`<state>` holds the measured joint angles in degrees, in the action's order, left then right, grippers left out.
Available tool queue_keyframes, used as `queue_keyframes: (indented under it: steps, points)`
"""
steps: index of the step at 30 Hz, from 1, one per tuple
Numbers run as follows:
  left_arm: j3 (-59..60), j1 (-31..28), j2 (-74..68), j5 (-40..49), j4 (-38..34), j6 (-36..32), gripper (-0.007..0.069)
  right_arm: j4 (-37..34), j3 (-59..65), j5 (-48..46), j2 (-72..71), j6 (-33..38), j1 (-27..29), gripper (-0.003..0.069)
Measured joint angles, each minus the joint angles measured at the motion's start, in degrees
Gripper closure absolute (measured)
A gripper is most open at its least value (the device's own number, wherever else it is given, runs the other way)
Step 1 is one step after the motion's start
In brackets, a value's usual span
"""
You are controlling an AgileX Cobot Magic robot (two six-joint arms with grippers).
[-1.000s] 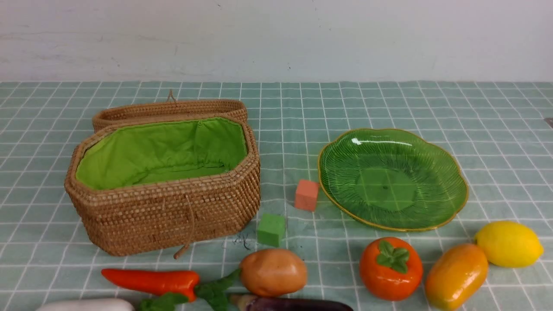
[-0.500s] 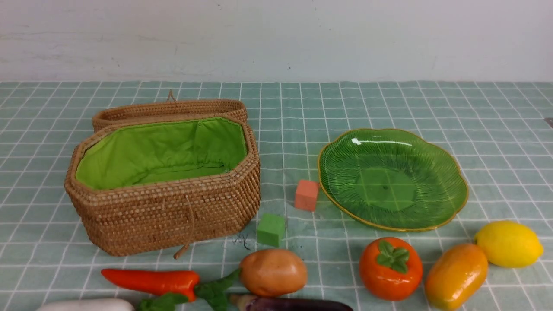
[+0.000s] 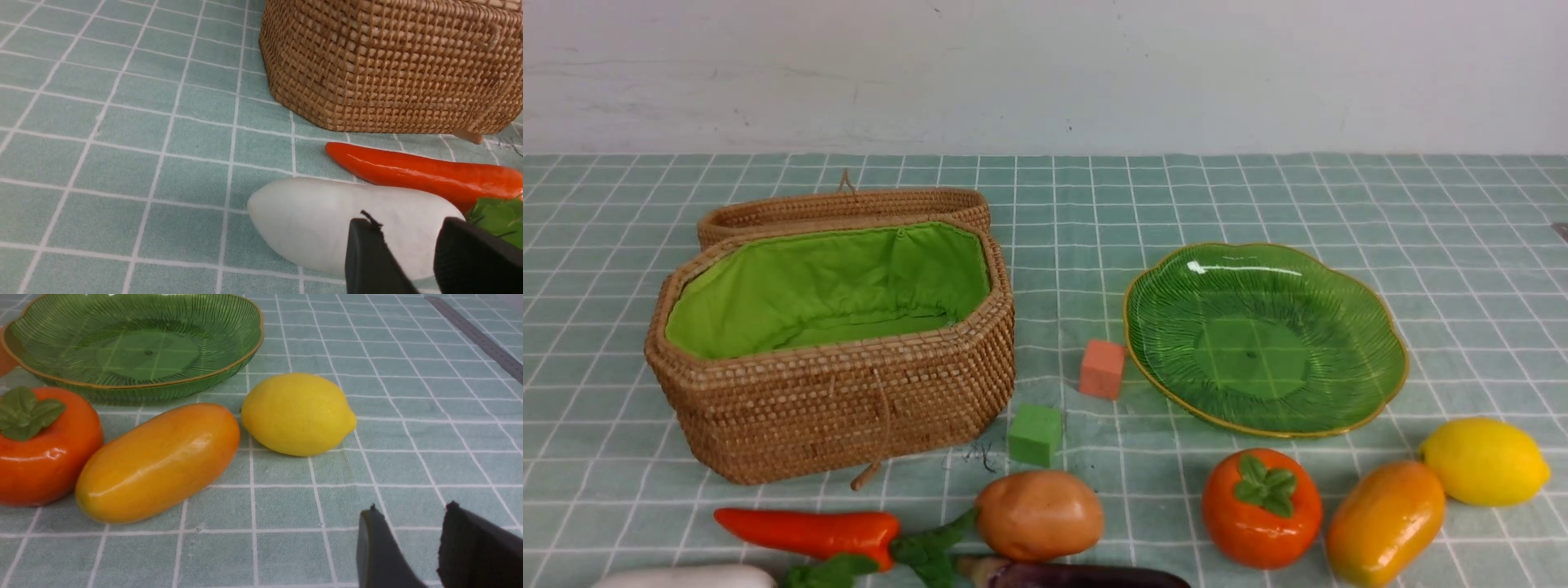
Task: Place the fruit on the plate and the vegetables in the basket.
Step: Take a daikon with your left arm and place it on the basket on the left.
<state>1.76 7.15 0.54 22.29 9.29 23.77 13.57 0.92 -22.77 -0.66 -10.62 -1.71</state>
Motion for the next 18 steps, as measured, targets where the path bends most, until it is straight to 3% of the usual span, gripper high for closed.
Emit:
queue_keyframes:
  steps: [6,14,17,18]
  points:
    - [0.0,0.0,0.0,-4.28,0.56,0.0,0.0386,0.0,0.0,0.0,0.0,0.0,0.0,0.0417]
    - [0.0,0.0,0.0,-26.13,-4.12,4.88,0.0386,0.0,0.0,0.0,0.0,0.0,0.0,0.0417]
    - [0.05,0.0,0.0,-40.94,-7.35,7.88,0.0386,0.0,0.0,0.0,0.0,0.0,0.0,0.0417]
    - [0.05,0.0,0.0,-40.94,-7.4,7.88,0.0386,0.0,0.0,0.0,0.0,0.0,0.0,0.0417]
